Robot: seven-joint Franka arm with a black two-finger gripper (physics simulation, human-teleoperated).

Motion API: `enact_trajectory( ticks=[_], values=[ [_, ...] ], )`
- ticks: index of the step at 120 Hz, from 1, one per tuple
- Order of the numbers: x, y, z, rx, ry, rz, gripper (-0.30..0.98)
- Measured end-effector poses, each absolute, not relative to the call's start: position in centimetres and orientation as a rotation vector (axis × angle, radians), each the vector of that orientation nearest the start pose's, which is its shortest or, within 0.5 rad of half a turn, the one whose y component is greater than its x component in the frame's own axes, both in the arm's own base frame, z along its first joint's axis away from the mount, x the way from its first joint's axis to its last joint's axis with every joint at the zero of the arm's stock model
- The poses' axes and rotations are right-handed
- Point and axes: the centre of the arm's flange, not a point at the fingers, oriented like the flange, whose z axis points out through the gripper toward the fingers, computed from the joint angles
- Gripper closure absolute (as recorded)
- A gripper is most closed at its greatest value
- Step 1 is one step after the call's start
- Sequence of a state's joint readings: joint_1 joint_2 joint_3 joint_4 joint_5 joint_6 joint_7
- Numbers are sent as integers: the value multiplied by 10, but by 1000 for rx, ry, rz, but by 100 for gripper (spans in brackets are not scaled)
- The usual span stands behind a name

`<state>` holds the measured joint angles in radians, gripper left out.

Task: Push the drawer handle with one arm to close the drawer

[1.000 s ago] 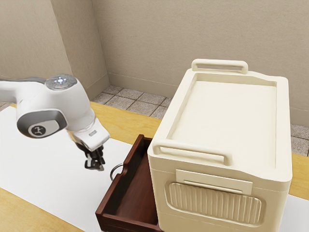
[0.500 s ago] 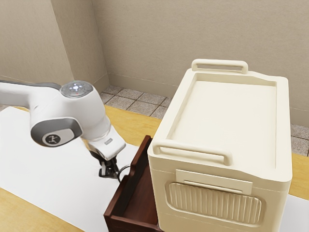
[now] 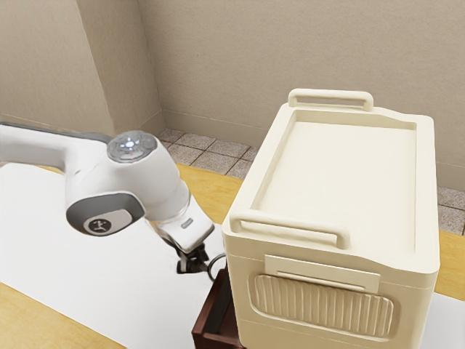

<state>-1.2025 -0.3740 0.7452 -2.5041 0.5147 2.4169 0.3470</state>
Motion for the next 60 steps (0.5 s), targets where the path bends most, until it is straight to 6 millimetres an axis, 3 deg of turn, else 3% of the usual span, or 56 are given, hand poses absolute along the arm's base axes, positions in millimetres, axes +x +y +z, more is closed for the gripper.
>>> enact_trajectory(
  ticks=[27, 41, 60],
  values=[
    [399, -235, 395, -2474, 1704, -405, 63],
    [394, -255, 403, -2457, 1734, -480, 64],
    [393, -261, 409, -2443, 1751, -551, 63]
  ],
)
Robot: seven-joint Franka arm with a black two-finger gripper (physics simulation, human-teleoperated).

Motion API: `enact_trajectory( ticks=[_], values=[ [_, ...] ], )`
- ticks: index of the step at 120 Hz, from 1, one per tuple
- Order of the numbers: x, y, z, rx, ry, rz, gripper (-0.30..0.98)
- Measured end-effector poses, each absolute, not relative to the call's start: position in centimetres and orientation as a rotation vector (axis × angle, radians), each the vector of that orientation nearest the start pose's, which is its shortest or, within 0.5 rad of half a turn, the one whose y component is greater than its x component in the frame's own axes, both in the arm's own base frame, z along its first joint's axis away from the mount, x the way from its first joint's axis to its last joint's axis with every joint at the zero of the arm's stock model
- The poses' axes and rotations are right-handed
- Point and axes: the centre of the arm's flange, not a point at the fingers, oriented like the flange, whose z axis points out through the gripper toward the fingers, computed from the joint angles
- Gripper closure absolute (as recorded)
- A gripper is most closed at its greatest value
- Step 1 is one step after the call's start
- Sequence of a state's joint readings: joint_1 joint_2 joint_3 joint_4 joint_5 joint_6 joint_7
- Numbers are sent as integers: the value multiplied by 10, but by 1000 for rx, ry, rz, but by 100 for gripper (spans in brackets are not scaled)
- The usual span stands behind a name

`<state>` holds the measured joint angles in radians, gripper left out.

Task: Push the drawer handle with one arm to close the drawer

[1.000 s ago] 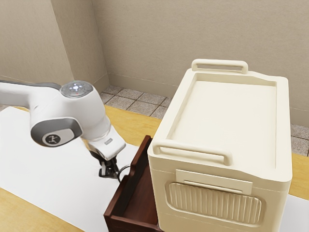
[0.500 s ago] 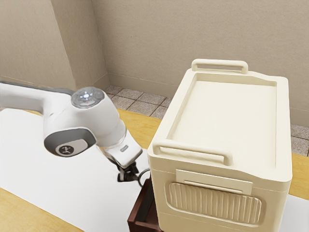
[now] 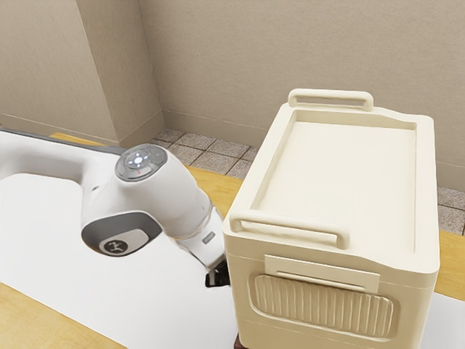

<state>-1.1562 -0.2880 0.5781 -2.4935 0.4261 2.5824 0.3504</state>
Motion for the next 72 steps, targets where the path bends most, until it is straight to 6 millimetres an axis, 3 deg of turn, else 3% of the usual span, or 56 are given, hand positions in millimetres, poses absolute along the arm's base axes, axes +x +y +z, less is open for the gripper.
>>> enact_trajectory(
  ticks=[8, 23, 39, 46, 61, 72],
  values=[
    [395, -256, 411, -2468, 1729, -573, 63],
    [407, -225, 408, -2552, 1642, -568, 57],
    [440, -162, 424, -2829, 1312, -472, 41],
    [455, -129, 451, -2951, 1102, -416, 33],
    [506, -27, 530, -3169, 504, -337, 18],
    [544, 19, 586, -3211, 242, -336, 12]
  ],
)
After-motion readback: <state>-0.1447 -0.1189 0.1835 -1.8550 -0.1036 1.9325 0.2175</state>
